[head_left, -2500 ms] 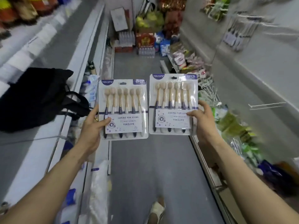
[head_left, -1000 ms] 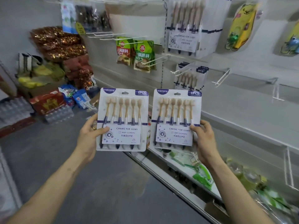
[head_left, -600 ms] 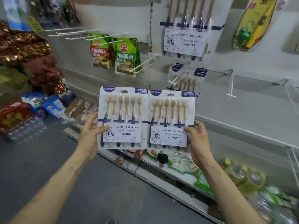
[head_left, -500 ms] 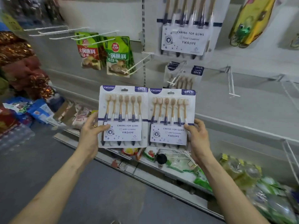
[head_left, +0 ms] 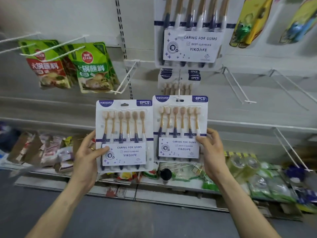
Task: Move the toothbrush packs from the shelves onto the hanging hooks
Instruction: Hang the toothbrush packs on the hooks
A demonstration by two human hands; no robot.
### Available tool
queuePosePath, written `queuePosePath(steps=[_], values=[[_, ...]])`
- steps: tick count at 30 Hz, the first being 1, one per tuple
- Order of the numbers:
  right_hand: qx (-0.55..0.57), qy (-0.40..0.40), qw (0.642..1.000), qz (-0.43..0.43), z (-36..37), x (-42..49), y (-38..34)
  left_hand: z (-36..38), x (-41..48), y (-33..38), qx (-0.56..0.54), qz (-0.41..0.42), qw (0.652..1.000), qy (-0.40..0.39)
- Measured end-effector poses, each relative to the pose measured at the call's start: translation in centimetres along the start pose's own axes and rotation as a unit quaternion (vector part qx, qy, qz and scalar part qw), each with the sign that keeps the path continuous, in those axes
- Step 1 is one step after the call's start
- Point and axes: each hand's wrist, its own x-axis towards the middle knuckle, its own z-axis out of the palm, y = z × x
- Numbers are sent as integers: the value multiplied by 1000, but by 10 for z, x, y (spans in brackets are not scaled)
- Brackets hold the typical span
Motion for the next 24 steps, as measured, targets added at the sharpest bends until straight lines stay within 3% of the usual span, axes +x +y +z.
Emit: queuePosePath(steps=[12, 24], values=[[-7, -32, 999, -1, -5, 28, 14, 10, -7, -25, -28, 9, 1000, -5], [8, -30, 1000, 4, 22, 121, 10, 8, -27, -26, -40, 13, 999, 16]])
